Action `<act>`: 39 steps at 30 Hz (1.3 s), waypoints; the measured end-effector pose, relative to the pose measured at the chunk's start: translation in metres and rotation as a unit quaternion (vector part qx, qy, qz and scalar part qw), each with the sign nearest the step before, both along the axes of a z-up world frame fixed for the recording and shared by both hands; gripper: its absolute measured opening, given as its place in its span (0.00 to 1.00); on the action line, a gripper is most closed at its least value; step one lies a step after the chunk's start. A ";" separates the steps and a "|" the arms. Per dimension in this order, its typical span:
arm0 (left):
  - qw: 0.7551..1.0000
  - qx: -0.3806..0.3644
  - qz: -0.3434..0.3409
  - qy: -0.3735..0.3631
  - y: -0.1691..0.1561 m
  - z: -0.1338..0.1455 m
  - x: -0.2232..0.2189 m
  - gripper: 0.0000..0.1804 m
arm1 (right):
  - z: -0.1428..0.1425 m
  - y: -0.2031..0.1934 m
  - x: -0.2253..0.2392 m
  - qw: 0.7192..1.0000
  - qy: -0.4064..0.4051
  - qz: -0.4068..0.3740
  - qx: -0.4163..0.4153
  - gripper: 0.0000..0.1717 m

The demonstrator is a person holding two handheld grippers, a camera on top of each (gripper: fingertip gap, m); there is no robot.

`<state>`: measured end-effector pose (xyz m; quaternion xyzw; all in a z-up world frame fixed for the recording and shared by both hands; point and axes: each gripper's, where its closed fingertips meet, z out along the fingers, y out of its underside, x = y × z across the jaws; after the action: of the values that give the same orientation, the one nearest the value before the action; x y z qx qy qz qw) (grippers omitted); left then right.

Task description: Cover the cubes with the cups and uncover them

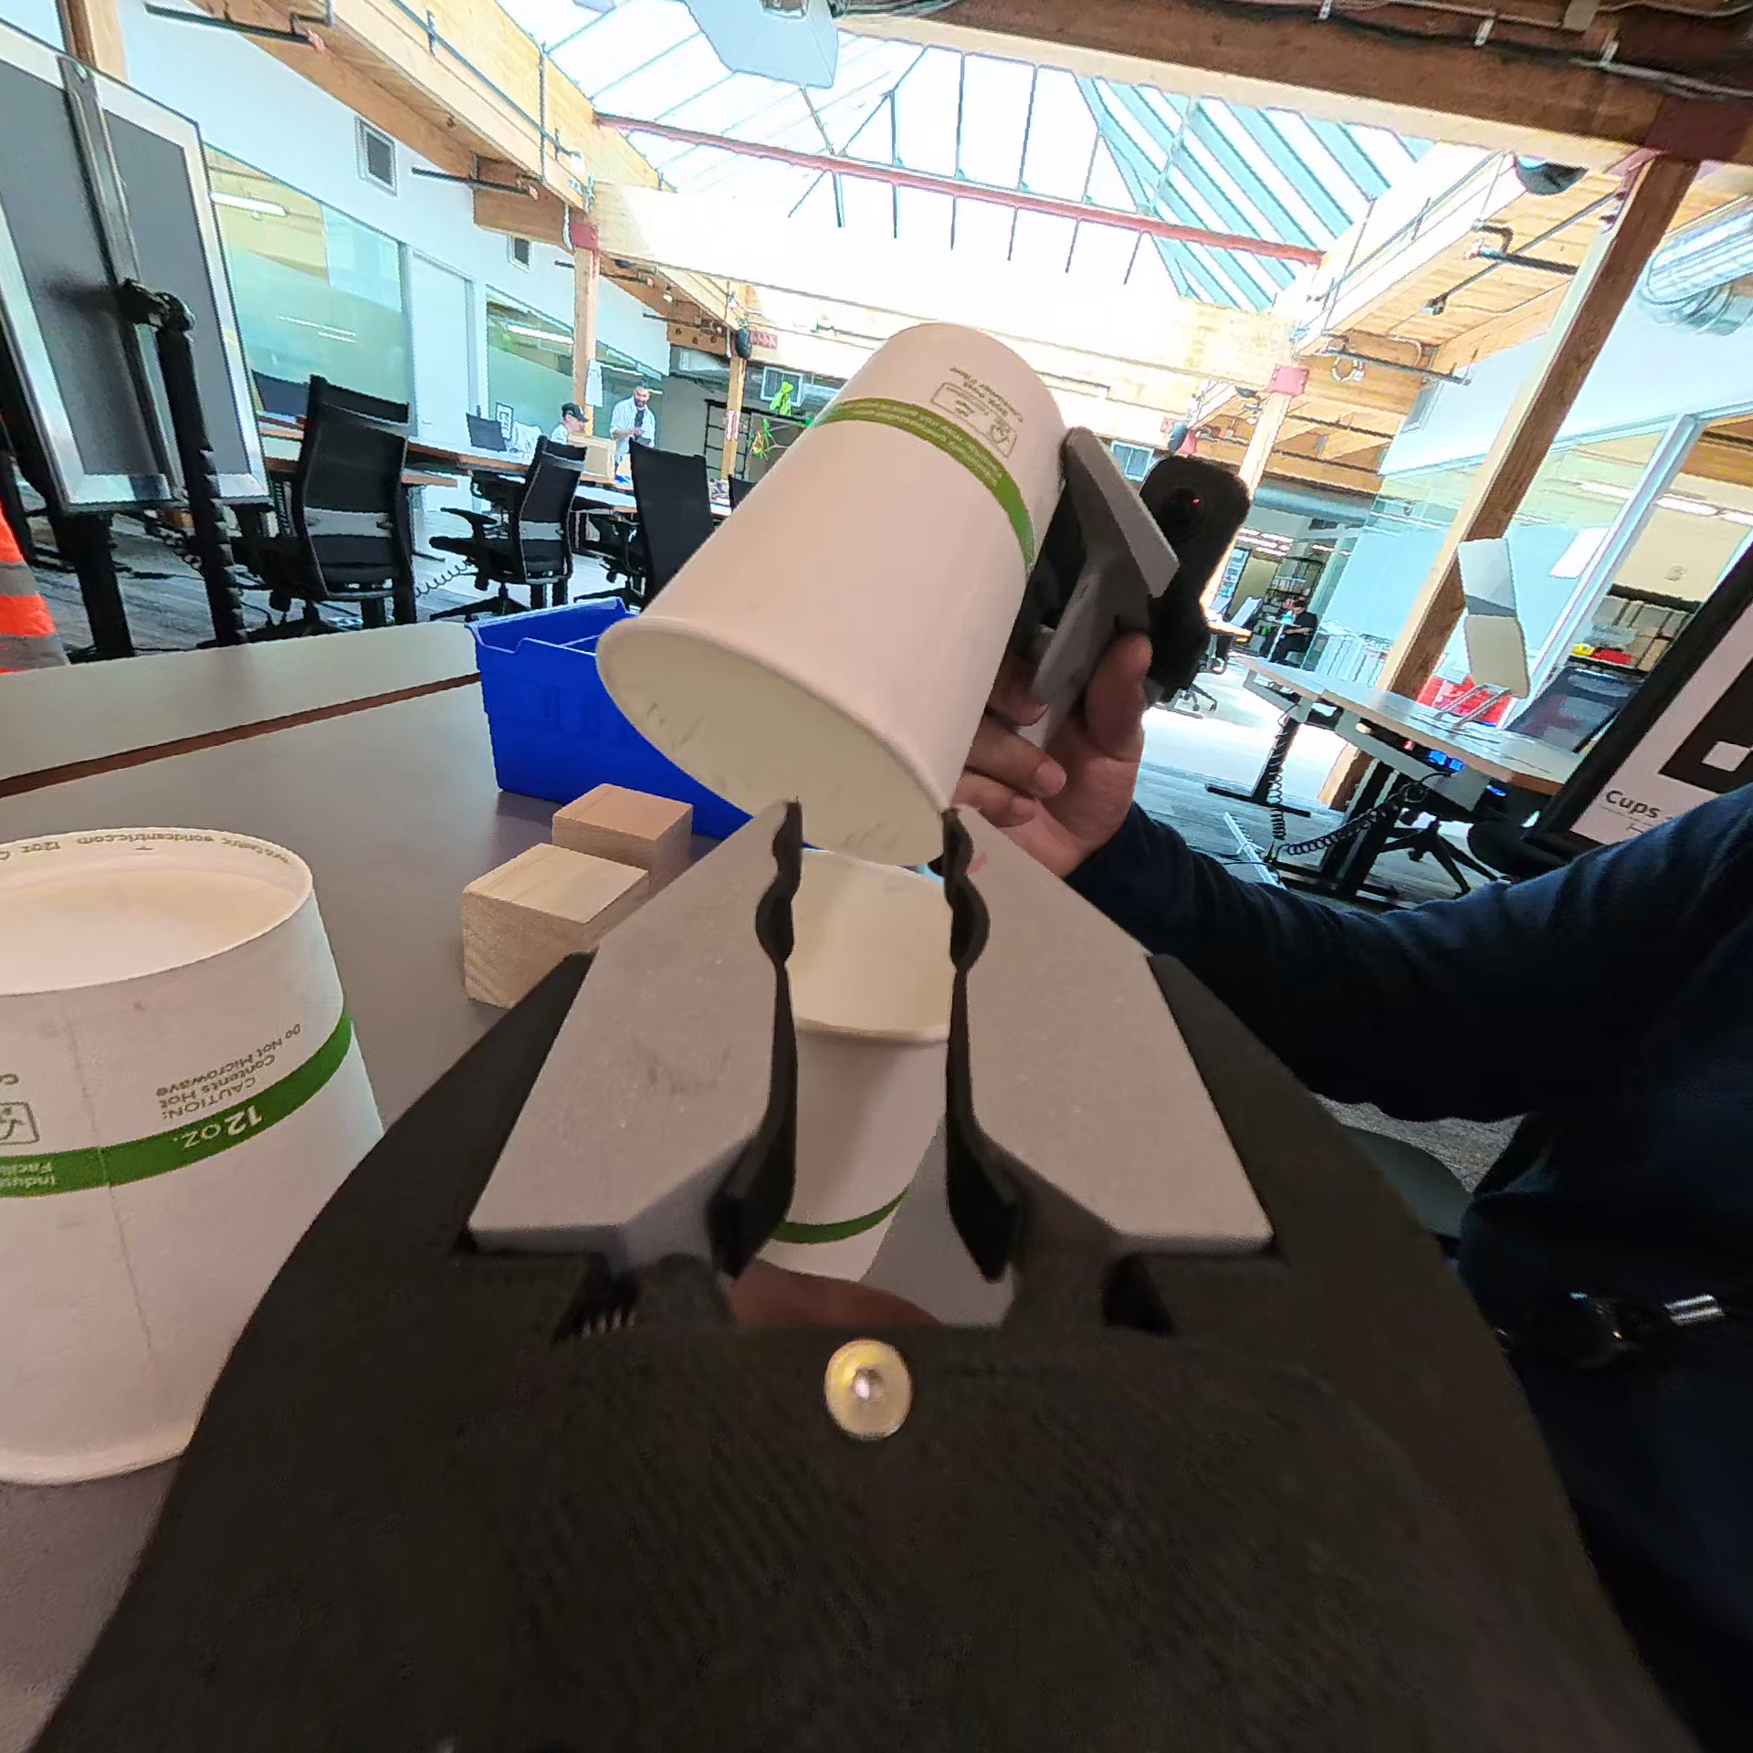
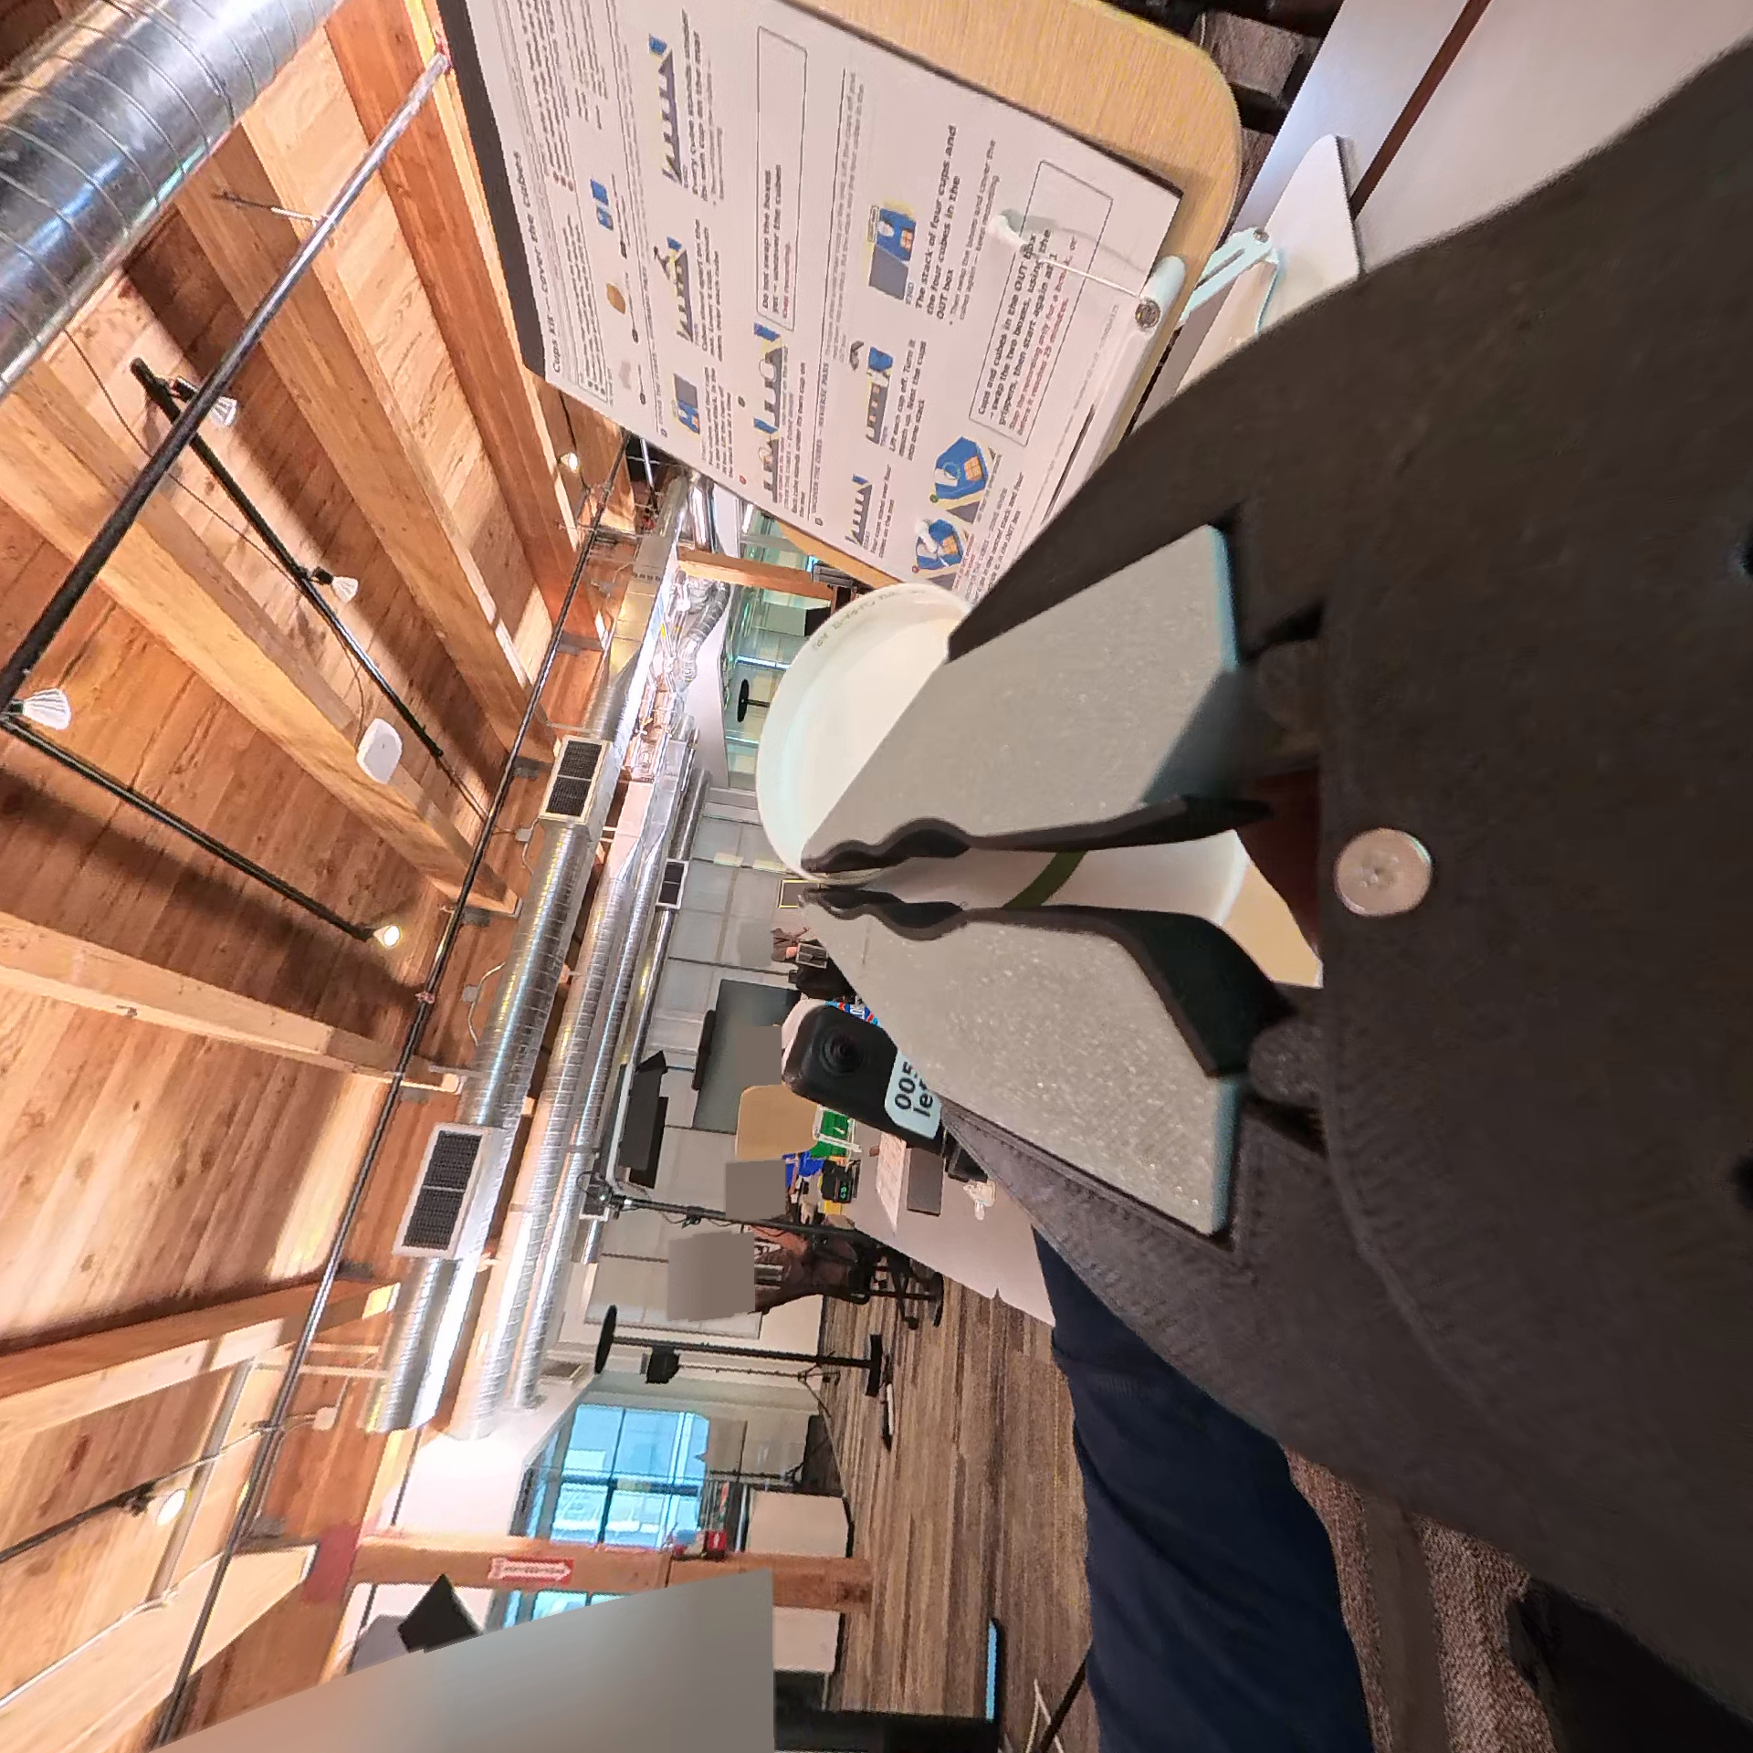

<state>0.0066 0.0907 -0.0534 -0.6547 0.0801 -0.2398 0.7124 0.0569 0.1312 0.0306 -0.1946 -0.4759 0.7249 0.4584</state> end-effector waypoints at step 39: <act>0.936 -0.024 -0.026 0.350 -0.029 0.070 -0.001 0.01 | -0.006 0.040 -0.010 0.996 -0.009 -0.080 -0.024 0.00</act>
<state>0.0052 0.0613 0.0169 -0.7118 0.3357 -0.0154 0.6168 0.0473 0.1716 0.0249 -0.2498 -0.4450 0.6953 0.5061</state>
